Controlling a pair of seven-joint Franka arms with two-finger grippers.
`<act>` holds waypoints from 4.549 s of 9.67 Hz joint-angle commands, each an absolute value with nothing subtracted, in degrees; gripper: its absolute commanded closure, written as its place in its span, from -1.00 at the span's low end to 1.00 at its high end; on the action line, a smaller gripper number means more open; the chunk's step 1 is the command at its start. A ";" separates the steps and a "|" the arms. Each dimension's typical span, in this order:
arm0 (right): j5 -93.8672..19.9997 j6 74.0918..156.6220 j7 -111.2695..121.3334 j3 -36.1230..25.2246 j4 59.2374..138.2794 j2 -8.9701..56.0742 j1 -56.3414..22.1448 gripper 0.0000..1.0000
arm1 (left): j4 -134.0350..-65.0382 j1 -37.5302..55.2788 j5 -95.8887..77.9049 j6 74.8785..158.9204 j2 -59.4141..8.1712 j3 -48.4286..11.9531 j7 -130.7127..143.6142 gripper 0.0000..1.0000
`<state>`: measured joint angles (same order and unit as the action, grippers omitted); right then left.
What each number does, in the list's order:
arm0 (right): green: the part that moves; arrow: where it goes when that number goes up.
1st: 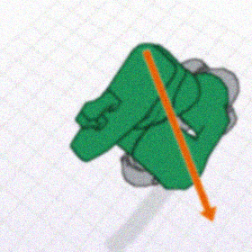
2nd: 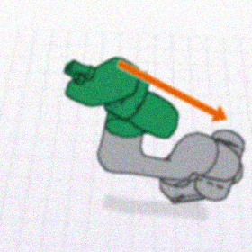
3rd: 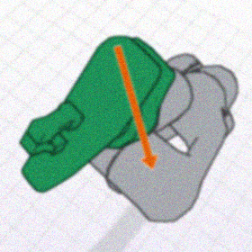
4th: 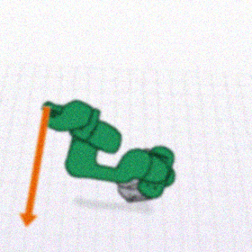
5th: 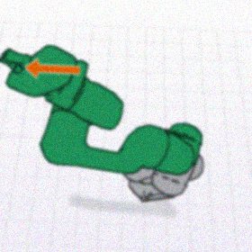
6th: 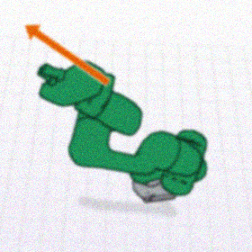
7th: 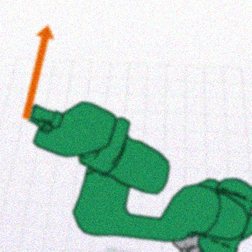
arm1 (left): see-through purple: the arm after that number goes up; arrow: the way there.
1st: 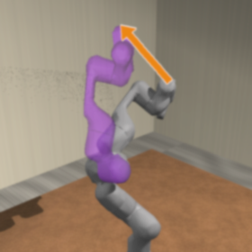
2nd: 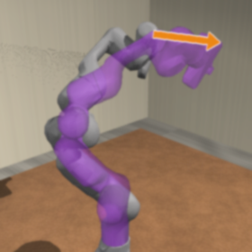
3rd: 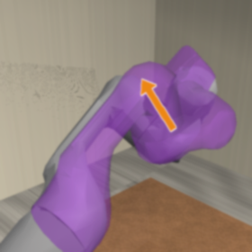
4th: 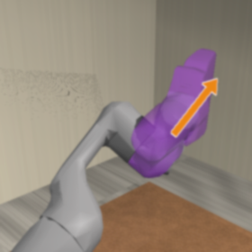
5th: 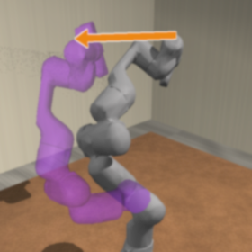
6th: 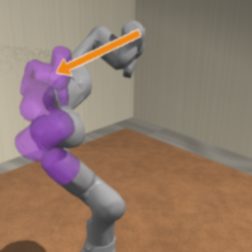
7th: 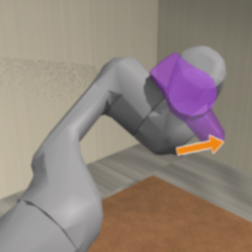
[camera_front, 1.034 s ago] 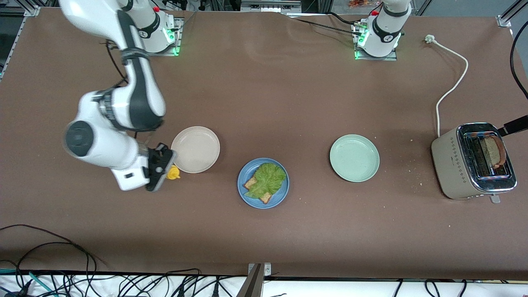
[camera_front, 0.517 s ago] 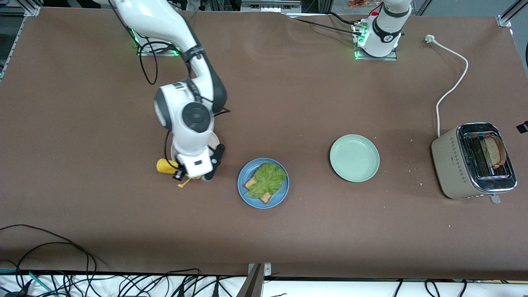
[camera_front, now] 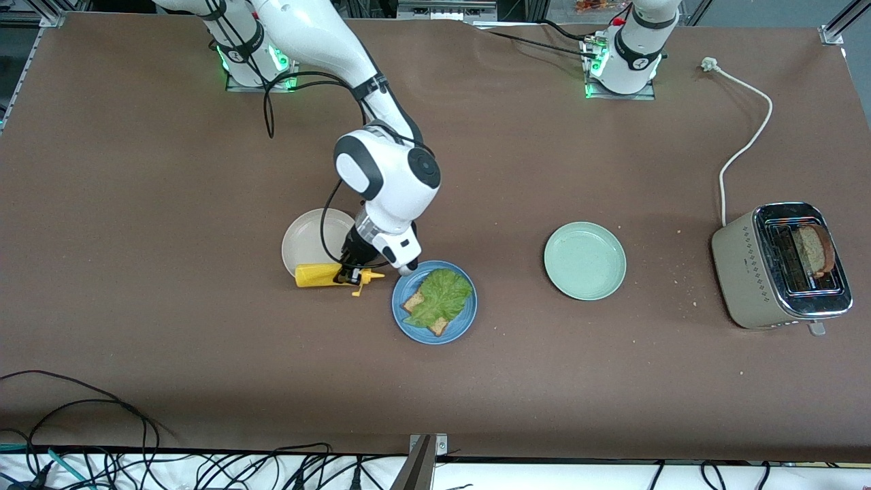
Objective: Make sandwich in blue plate with both arms
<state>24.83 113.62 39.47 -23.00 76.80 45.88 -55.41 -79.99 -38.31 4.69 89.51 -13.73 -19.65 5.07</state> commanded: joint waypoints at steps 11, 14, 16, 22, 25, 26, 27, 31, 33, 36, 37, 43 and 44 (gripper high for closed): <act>-10.96 116.43 38.40 -33.33 90.49 25.79 -44.50 0.66 | -80.77 -41.93 14.60 93.94 -24.25 -20.04 -7.47 -0.90; -12.13 137.82 39.99 -25.08 111.72 11.65 -35.72 0.66 | -80.77 -40.08 10.05 97.46 -26.27 -20.13 -6.51 -0.91; -12.13 148.84 39.99 -20.75 121.34 6.61 -30.17 0.66 | -81.29 -39.82 9.31 97.91 -27.59 -20.04 -6.42 -0.90; -12.13 152.67 47.59 -20.48 128.50 8.17 -27.26 0.67 | -82.53 -39.38 9.93 97.82 -30.41 -20.04 -6.59 -0.66; -12.48 144.20 54.84 -19.25 124.49 7.73 -24.87 0.70 | -82.53 -39.38 9.93 97.47 -30.59 -20.04 -6.59 0.56; -13.70 138.14 54.93 -19.25 121.67 8.08 -23.83 0.71 | -82.44 -39.38 9.93 97.38 -30.59 -20.04 -6.68 1.00; -15.97 136.25 55.02 -19.25 120.51 8.35 -23.47 0.71 | -82.35 -39.38 9.93 97.38 -30.50 -20.04 -6.85 1.00; -44.99 125.30 81.19 -19.86 115.25 13.42 -20.14 0.73 | -79.55 -39.64 9.84 95.02 -27.70 -20.21 -7.29 1.00; -56.73 123.58 98.36 -19.86 115.31 15.90 -17.76 0.73 | -79.10 -39.55 9.84 91.34 -24.19 -20.56 -7.38 1.00; -62.37 113.25 112.72 -19.86 115.58 18.71 -13.20 0.71 | -79.01 -39.64 8.97 85.53 -17.34 -20.57 -9.05 1.00; -63.62 110.77 116.94 -19.86 115.58 19.68 -11.70 0.71 | -79.01 -39.46 7.14 83.78 -15.57 -20.91 -8.27 1.00; -68.29 98.90 139.80 -19.86 115.31 28.55 -5.89 0.67 | -80.33 -38.76 -5.94 79.89 -14.15 -31.63 19.38 1.00; -68.38 96.96 140.88 -19.78 115.23 30.04 -5.02 0.67 | -81.03 -38.59 -9.72 80.50 -14.50 -32.51 21.95 1.00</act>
